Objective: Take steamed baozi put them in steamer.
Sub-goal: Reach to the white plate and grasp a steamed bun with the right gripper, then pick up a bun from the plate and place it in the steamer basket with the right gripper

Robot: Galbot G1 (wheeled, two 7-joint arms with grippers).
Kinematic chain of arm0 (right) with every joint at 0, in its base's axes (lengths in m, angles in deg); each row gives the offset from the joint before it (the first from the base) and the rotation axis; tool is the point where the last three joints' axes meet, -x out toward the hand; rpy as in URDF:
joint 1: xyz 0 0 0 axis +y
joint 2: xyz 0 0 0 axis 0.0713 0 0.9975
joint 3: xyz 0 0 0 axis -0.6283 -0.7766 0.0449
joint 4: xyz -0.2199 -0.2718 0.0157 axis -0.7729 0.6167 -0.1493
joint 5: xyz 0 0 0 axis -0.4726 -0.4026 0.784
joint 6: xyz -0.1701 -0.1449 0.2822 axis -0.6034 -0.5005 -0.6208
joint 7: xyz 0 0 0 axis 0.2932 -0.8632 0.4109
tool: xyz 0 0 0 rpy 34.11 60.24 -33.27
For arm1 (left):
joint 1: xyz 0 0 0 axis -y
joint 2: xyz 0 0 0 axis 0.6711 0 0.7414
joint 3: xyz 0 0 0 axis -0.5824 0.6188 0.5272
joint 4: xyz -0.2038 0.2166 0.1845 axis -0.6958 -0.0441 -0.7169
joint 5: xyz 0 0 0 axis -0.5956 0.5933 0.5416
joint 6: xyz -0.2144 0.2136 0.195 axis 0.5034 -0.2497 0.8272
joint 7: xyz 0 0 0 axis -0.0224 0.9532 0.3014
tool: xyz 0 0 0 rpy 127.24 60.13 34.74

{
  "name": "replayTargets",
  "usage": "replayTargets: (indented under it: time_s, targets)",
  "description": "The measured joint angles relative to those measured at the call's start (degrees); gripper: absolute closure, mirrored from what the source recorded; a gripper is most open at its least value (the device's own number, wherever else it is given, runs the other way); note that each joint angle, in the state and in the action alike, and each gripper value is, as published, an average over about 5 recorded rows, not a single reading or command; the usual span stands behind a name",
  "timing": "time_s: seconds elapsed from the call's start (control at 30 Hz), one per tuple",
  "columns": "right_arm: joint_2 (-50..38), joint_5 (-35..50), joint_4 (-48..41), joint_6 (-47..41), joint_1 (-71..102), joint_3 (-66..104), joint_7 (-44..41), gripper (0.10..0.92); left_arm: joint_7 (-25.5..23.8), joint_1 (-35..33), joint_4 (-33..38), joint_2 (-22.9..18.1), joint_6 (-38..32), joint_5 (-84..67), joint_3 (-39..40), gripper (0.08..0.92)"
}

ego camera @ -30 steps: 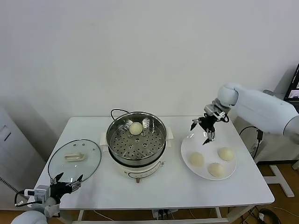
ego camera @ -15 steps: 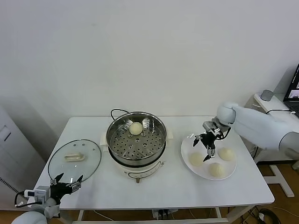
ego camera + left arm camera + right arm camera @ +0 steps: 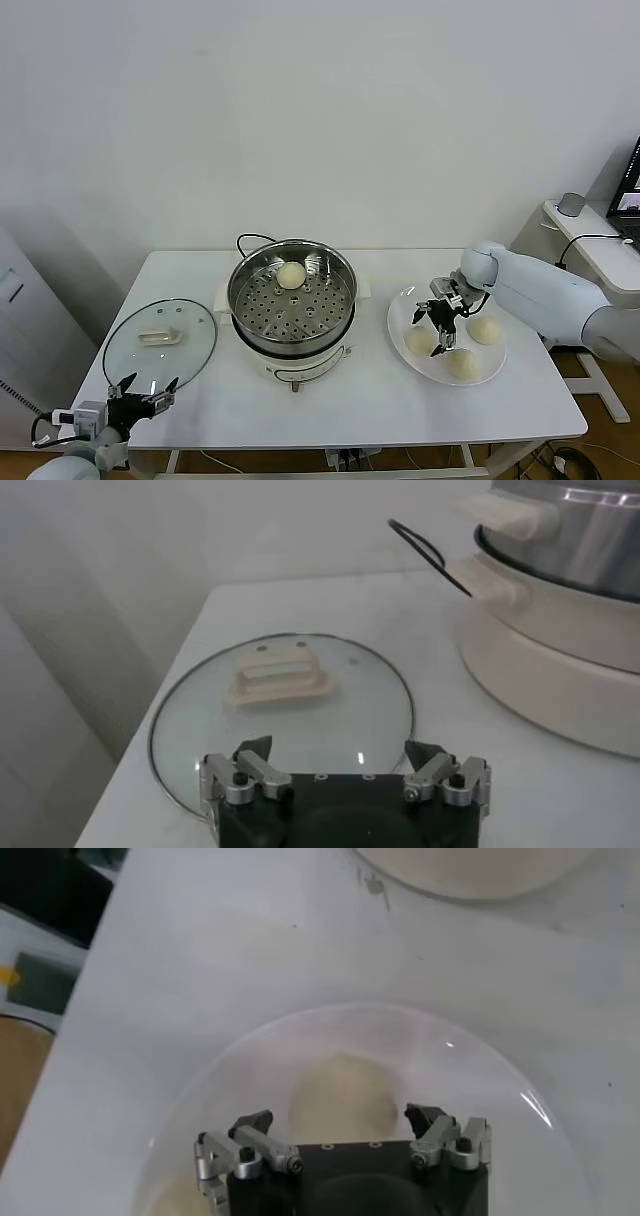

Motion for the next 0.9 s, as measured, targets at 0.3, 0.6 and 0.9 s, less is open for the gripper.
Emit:
replayTargets:
  time_s: [0.3,0.6,0.9]
  targets:
    - [-0.12,0.52,0.29,-1.18,0.71,0.94,0.09,0.442,0.09,-0.13,0.04,-0.04,-0.02,0.03,-0.12,0.177]
    - [-0.50,1.59,1.66,-1.93,-1.79,-1.09,-1.26,0.489,0.24,-0.19,0.09,-0.47,0.06,0.11,-0.17,0.177]
    - [-0.46,7.27,5.81,-4.96,-12.95,-9.43,-4.63,0.491,0.62,-0.15,0.54,-0.79,0.33,0.31,-0.21,0.177]
